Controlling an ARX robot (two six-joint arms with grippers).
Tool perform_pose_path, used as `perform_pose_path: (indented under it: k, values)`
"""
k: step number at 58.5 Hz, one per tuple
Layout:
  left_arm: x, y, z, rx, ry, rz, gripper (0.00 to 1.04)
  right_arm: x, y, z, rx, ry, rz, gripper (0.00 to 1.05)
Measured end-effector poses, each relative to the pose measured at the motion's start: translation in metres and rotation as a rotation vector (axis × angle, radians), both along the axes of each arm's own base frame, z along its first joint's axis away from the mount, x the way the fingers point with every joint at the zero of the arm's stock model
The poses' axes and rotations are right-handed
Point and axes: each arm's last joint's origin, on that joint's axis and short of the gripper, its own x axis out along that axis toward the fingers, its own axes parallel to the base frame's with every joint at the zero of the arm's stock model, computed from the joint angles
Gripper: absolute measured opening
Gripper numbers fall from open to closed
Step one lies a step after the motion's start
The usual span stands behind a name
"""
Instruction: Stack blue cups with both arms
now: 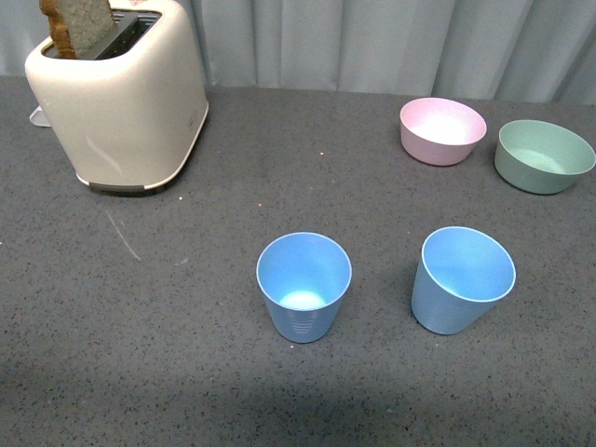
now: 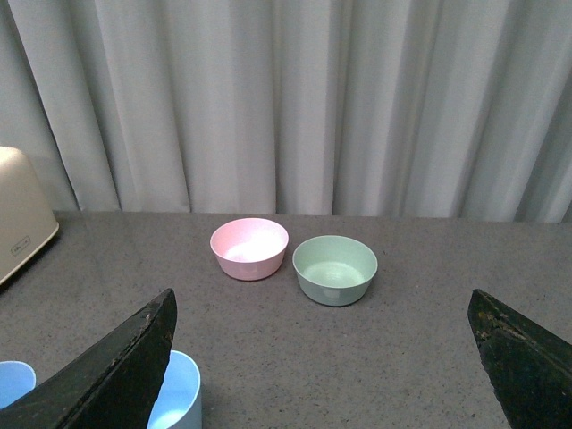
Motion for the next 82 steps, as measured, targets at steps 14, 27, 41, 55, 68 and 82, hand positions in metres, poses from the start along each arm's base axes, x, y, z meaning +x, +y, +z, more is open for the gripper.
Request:
perform_pose_path:
  k: [14, 27, 41, 55, 68, 82]
  values:
    - [-0.009, 0.000, 0.003, 0.000, -0.010, 0.000, 0.04, 0.000, 0.000, 0.000, 0.000, 0.000, 0.000, 0.95]
    - [-0.016, 0.000, 0.004, 0.000, -0.013, 0.000, 0.04, 0.000, 0.000, 0.000, 0.000, 0.000, 0.000, 0.95]
    - [-0.022, 0.000, 0.004, 0.000, -0.014, 0.001, 0.04, 0.000, 0.000, 0.000, 0.000, 0.000, 0.000, 0.95]
    - [-0.026, 0.000, 0.004, 0.000, -0.014, 0.000, 0.04, 0.000, 0.000, 0.000, 0.000, 0.000, 0.000, 0.95]
    - [-0.036, 0.000, -0.001, 0.000, 0.018, 0.000, 0.04, 0.000, 0.000, 0.000, 0.000, 0.000, 0.000, 0.95]
    - [-0.039, 0.000, 0.000, 0.000, -0.007, 0.000, 0.04, 0.000, 0.000, 0.000, 0.000, 0.000, 0.000, 0.95]
